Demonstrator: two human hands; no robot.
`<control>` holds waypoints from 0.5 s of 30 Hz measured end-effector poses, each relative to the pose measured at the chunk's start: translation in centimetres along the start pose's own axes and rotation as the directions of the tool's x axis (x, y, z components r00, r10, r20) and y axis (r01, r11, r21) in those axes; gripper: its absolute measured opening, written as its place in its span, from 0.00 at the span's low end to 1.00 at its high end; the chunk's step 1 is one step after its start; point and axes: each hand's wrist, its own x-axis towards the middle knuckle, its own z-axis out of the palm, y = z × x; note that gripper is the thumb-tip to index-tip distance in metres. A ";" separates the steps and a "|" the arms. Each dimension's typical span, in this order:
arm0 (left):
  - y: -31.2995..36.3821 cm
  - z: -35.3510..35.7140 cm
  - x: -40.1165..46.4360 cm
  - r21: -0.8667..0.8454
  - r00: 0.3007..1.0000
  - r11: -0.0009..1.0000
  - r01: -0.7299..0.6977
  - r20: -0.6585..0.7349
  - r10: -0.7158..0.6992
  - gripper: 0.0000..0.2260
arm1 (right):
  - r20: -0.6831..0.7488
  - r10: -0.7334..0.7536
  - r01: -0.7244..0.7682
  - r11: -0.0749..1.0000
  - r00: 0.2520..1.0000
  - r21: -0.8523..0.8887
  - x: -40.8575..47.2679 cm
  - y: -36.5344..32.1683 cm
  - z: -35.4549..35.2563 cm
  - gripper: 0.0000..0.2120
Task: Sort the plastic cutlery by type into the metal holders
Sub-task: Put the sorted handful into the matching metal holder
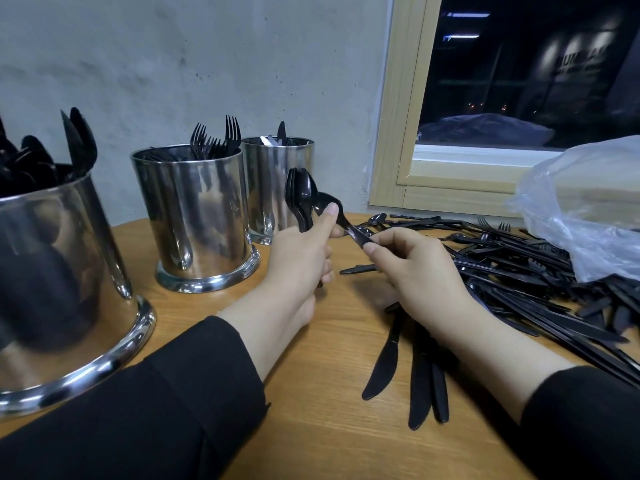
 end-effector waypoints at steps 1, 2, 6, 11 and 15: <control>-0.1 0.1 0.0 -0.017 1.000 1.000 0.008 0.020 -0.008 0.18 | 0.044 -0.010 0.009 1.000 0.999 0.024 -0.2 -0.2 0.1 0.04; -0.1 0.2 0.0 -0.043 0.999 0.999 0.010 0.049 -0.008 0.18 | 0.087 -0.014 0.010 0.999 0.996 0.045 -0.4 -0.5 0.2 0.04; -0.4 0.6 -0.2 -0.053 0.993 0.999 0.002 0.115 0.004 0.14 | 0.202 -0.056 0.033 0.993 0.978 0.115 -1.0 -1.6 0.4 0.05; -0.5 0.5 0.4 0.114 0.995 0.989 -0.098 -0.010 0.099 0.17 | -0.024 -0.045 0.042 0.995 0.999 -0.091 0.6 -0.5 -1.0 0.12; -0.2 0.4 0.1 0.191 0.963 0.947 -0.258 -0.029 0.269 0.17 | -0.087 -0.036 -0.002 0.913 0.996 -0.407 1.9 1.3 -3.6 0.08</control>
